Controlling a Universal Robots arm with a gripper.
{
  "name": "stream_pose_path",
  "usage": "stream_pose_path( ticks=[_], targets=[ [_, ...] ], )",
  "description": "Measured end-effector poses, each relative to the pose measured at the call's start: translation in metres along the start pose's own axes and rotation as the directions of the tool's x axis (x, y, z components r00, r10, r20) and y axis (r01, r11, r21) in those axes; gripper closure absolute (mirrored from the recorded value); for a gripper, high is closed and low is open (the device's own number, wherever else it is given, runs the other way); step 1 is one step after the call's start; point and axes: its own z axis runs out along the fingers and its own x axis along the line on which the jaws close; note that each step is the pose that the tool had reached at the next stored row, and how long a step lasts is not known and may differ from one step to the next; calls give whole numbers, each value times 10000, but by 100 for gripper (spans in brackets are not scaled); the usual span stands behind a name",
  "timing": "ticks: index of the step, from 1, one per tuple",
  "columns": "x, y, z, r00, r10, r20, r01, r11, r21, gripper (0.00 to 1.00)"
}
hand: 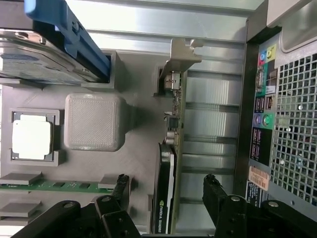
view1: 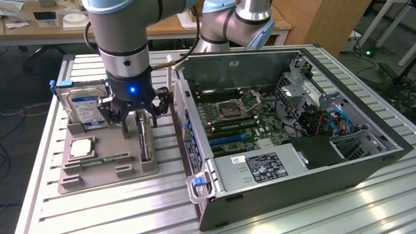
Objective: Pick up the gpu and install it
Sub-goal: 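Pick up the gpu and move the gpu toward the slot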
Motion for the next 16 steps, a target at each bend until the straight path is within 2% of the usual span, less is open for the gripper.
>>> stream_pose_path(
  ticks=[16],
  targets=[
    [3,-12,276,10000,-2,-1,2,10000,3,29]
  ],
)
